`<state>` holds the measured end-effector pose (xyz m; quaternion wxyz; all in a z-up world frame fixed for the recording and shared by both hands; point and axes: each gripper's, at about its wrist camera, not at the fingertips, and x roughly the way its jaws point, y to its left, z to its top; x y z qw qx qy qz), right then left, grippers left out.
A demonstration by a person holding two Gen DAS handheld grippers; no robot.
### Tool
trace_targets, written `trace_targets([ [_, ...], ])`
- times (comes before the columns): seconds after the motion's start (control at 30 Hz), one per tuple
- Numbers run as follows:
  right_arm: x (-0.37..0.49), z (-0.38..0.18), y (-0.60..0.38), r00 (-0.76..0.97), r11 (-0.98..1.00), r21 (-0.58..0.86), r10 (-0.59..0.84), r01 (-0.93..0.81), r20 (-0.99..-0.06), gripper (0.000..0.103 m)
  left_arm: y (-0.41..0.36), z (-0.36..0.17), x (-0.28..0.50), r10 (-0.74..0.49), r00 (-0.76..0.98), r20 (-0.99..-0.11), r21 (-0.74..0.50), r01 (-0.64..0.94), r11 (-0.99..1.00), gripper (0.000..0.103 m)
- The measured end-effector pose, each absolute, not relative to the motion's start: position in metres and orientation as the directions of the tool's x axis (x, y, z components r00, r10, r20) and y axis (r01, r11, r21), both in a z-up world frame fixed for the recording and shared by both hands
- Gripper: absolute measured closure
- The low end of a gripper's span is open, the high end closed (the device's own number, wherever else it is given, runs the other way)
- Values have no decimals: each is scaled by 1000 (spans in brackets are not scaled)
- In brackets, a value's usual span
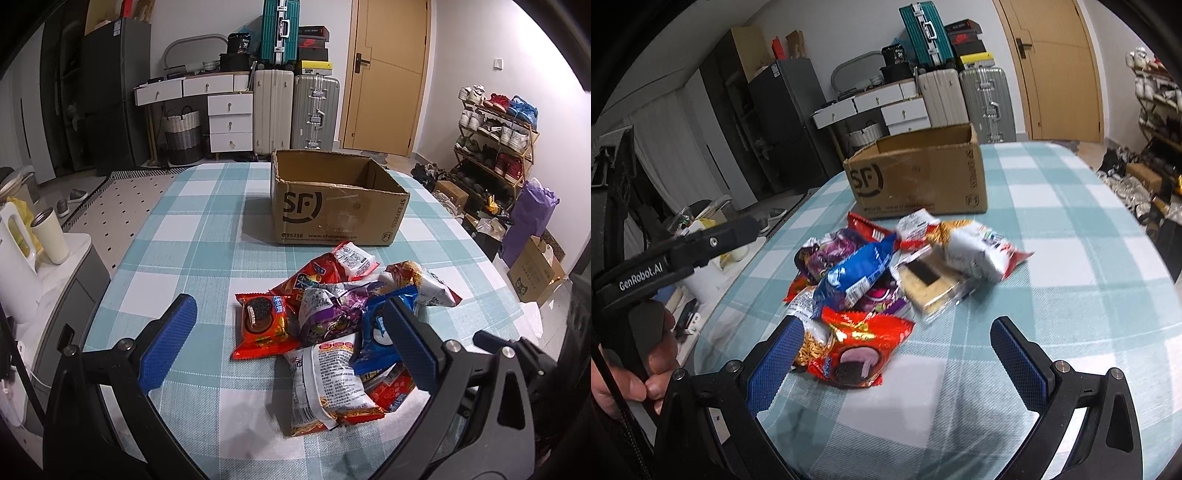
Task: Organize snacks
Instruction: 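Move the right tool toward the red Oreo packet in the snack pile, then grasp the red Oreo packet with the right tool and lift it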
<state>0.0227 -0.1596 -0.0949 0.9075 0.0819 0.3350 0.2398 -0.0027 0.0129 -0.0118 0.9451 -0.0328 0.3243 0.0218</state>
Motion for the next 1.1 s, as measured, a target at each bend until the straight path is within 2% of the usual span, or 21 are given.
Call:
trace_targets([
  [0.7,37,-129,-133,555,823,379,566,-423,-610,1,24,-26,0,50,802,-596,-16,-74,997,3],
  [0.9,42,-132,-132,529,804,417,594,-424,-606,7,31,-24,0,75,815,-575,16,-81,997,3],
  [1.0,43,-132,-134,520,790,436,612,-430,-596,19,32,-24,0,82,814,-575,23,-84,996,3],
  [1.07,44,-134,-133,506,790,439,612,-428,-608,35,32,-25,0,74,812,-579,11,-83,996,3],
  [1.1,45,-137,-132,490,783,453,621,-426,-612,37,32,-25,1,68,811,-581,2,-83,997,3],
])
